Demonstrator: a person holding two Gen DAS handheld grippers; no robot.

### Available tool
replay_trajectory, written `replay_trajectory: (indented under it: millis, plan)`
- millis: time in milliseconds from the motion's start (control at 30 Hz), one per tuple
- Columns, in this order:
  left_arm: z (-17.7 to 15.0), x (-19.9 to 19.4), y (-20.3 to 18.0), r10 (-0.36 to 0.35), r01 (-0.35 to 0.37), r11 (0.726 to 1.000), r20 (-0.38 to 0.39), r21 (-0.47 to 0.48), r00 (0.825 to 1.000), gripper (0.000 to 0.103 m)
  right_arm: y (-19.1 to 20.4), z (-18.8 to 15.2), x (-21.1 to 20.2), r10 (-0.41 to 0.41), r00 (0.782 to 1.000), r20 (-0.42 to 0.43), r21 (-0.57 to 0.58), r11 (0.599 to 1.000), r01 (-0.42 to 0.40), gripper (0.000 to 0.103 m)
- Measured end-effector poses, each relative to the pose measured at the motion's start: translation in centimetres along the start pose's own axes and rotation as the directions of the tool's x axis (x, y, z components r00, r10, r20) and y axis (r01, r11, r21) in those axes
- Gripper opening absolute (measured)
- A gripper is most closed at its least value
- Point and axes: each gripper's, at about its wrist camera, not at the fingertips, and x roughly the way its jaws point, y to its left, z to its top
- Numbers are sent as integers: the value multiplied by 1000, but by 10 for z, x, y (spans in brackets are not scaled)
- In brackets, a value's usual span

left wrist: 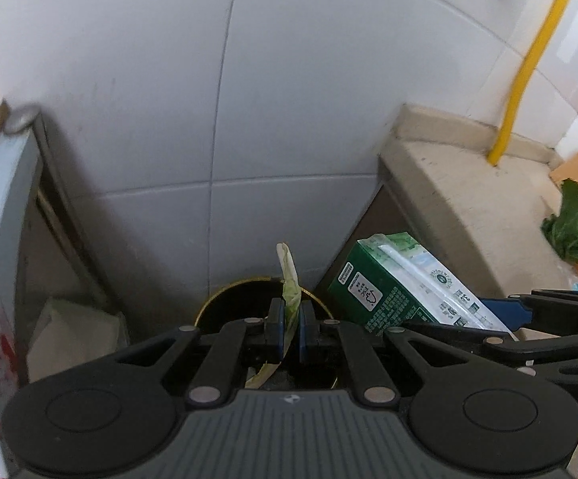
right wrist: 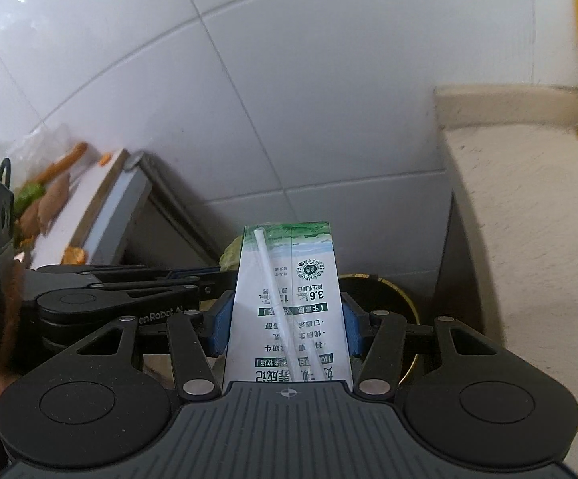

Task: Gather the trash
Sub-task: 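Carry the cabbage leaf and milk carton with both tools over the black bin, then open both tools to drop the leaf and carton into the bin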

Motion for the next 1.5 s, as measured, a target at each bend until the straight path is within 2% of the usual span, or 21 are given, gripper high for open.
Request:
replay_trajectory:
  millis: [367,633,833,900,1200,1367,1500]
  plan:
    - [-10,41,-3,25,-28,999,-86,-36,996,3,-26,-7,33,-17,997,-76,39,999,20,60]
    - [-14,85,-3,60,-69,996,-148,-57,987,4,-53,-14,78,-44,988,-150,83,995,57,60]
    - [-15,114,10,75,-99,989,-199,-113,977,14,-73,-15,118,-31,978,-208,139,988,61,61]
    - [-17,117,14,88,-114,986,-201,-120,976,22,-77,-16,128,-30,972,-233,164,984,70,61]
    - [-20,91,21,116,-142,978,-167,-152,979,24,-76,-15,135,-28,975,-219,185,980,70,63]
    - [-26,61,13,84,-108,982,-154,-153,985,24,-71,-15,132,-53,976,-211,164,982,89,63]
    - [-28,23,-6,60,-70,993,-108,-91,992,24,-61,-18,117,-61,972,-229,132,987,93,63]
